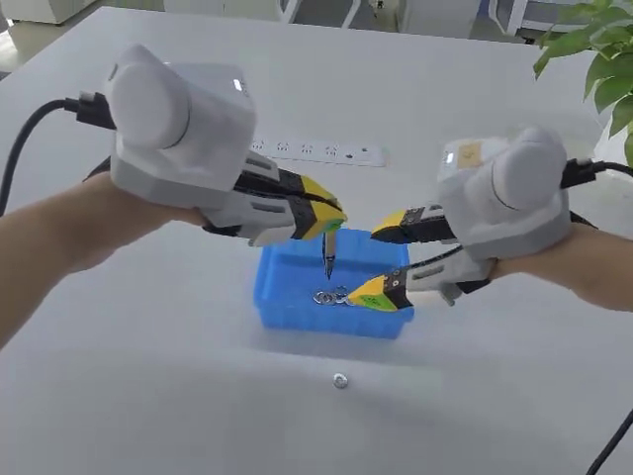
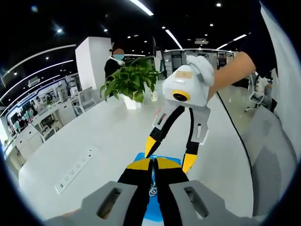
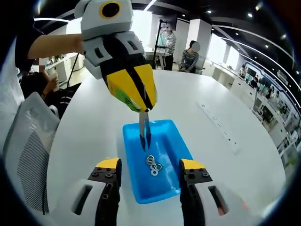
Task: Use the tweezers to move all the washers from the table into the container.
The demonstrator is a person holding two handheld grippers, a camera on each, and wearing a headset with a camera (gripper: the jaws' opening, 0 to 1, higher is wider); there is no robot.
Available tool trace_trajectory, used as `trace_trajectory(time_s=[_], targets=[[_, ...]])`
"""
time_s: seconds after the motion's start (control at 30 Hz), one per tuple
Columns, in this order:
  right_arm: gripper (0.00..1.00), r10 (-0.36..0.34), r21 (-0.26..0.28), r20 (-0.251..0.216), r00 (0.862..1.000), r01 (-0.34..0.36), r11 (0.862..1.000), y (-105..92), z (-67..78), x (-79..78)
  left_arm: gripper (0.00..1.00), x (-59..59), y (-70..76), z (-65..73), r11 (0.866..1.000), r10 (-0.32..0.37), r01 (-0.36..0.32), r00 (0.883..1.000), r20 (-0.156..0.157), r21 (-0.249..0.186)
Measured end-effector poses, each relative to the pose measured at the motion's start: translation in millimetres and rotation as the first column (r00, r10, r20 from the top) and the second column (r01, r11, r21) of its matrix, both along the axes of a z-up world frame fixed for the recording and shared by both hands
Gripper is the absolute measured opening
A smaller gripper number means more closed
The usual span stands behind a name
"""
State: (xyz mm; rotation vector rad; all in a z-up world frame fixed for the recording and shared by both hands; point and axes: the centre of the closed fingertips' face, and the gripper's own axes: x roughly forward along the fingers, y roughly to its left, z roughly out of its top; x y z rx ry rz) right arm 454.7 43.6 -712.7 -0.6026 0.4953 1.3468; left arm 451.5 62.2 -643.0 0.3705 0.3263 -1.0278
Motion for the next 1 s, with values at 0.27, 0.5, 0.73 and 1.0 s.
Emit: trace_trajectory(time_s=[0.27, 0.5, 0.73, 1.0], targets=[[0.62, -0.078, 0.039, 0.007, 0.997, 0.078, 0.996, -27.5, -1.8, -14.4, 0.05, -14.6, 1.8, 6.2, 1.000, 0.005, -0.005, 1.000, 0.007, 0.014], [0.70, -0.127, 0.042, -0.021, 0.992, 0.127, 0.991, -45.6, -11.0, -37.0, 0.05, -38.8, -2.1, 8.2, 1.000, 0.010, -0.010, 1.000, 0.005, 0.011], [0.74, -0.153, 0.041, -0.057, 0.987, 0.155, 0.987, -58.3, -14.0, -50.9, 0.05, -60.9, -16.3, -3.4, 1.000, 0.004, -0.005, 1.000, -0.023, -0.012], [0.77, -0.155, 0.052, -0.085, 0.984, 0.160, 0.986, -64.0, -22.5, -75.3, 0.05, -68.1, -21.9, -14.8, 0.999, 0.024, -0.025, 0.999, -0.022, -0.037]])
